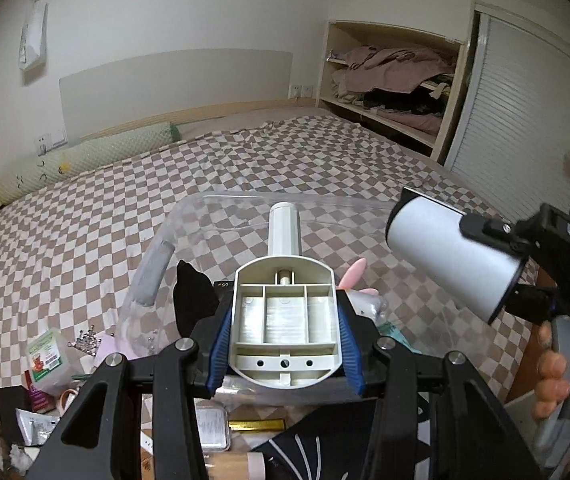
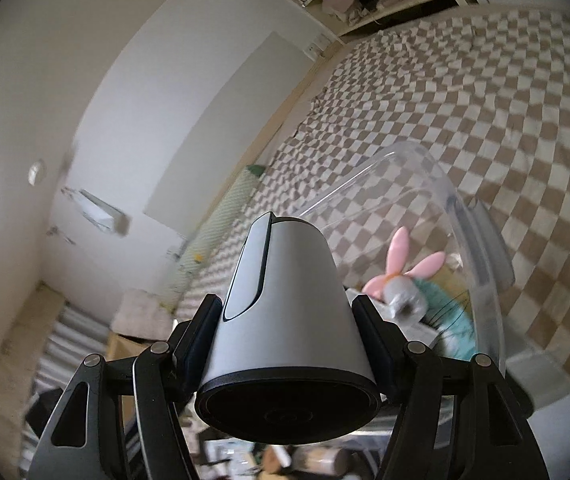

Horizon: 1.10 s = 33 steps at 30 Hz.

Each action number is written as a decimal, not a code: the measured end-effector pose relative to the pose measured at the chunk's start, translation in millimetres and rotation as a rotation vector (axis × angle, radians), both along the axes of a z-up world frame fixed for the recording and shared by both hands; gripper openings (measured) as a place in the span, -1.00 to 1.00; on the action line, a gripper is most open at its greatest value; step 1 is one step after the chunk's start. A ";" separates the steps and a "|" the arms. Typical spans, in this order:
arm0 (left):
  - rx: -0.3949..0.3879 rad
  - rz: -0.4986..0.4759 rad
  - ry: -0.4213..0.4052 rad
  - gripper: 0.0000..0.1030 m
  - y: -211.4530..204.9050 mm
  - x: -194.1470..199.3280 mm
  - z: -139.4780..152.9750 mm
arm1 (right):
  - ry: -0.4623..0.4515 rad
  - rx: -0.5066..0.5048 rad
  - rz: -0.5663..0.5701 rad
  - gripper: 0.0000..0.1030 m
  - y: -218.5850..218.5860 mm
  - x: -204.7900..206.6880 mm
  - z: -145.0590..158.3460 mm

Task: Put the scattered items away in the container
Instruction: 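Lift the thermos with the right tool while the left tool carries the grey holder toward the clear box, then lower the grey holder into the clear box and open the left tool while the right tool lowers the thermos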

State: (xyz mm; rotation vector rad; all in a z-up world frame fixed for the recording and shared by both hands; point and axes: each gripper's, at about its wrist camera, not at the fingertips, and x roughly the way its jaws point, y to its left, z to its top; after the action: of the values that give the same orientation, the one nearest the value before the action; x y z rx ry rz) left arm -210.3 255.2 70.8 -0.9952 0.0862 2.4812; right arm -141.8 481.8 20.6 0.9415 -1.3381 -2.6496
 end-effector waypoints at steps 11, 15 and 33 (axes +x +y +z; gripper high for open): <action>0.012 0.008 -0.051 -0.10 16.0 -34.7 -22.2 | -0.053 0.102 0.010 0.32 -11.8 -27.7 -9.7; 0.009 0.016 -0.065 -0.10 20.1 -42.6 -30.3 | -0.077 0.131 0.021 0.32 -15.6 -35.6 -14.6; -0.075 0.071 -0.107 -0.11 13.8 -63.7 -61.3 | -0.087 0.342 0.089 -0.58 -37.7 -43.2 -5.7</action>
State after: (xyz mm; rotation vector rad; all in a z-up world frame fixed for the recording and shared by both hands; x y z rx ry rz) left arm -274.0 269.1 9.5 -1.1795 0.1116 2.4993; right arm -185.0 444.1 14.8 1.1297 -0.8426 -2.8500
